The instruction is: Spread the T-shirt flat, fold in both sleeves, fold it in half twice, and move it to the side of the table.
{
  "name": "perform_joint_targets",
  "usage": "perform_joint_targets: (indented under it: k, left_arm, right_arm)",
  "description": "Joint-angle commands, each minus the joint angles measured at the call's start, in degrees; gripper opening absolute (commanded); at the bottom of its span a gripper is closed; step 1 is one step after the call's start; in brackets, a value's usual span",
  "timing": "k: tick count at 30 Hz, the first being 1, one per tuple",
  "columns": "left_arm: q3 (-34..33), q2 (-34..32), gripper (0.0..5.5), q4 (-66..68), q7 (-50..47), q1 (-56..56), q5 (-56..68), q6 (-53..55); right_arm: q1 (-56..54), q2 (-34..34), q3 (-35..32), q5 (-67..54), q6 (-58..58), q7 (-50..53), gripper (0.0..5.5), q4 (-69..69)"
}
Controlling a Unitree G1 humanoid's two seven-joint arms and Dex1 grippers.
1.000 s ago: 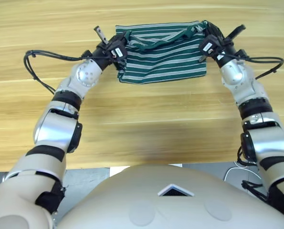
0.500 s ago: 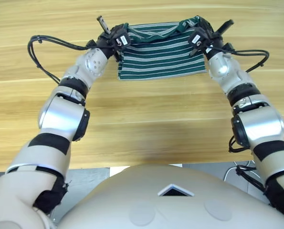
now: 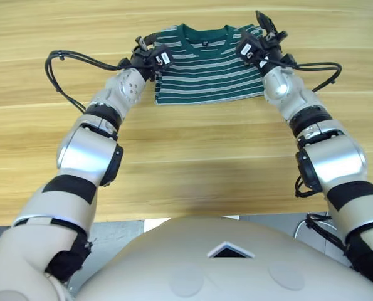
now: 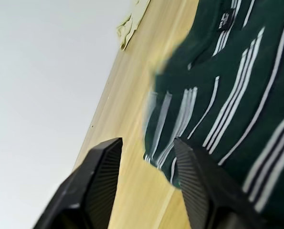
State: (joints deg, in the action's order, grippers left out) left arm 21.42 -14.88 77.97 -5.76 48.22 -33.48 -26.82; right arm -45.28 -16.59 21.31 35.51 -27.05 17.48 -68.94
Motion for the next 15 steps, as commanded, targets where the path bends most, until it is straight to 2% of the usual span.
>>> perform_joint_targets:
  k: [1,5,8,11,15]
  left_arm:
    - [-1.16,0.44,2.7,0.75,-1.19,1.1,0.71,3.0]
    - [-3.53,-0.79,3.29,1.15,-3.17,2.18,1.67,8.17]
    - [-8.18,-3.82,3.33,0.96,-3.64,1.54,5.2,9.49]
    - [-18.09,-7.39,3.33,0.02,-0.24,-0.92,15.01,6.09]
    - [-26.24,-10.63,3.33,-1.56,5.22,-5.13,23.65,-0.07]
  right_arm:
    - [2.76,4.55,5.62,3.15,-3.21,-1.46,3.16,6.83]
    - [6.02,14.28,16.03,8.13,-3.54,-8.66,3.19,10.06]
    - [2.0,18.96,18.41,9.82,-0.21,-11.45,3.19,5.01]
    - [-1.5,20.26,19.54,10.05,0.31,-15.04,3.19,0.75]
    - [-0.35,17.46,21.54,9.65,-6.68,-20.41,3.19,2.06]
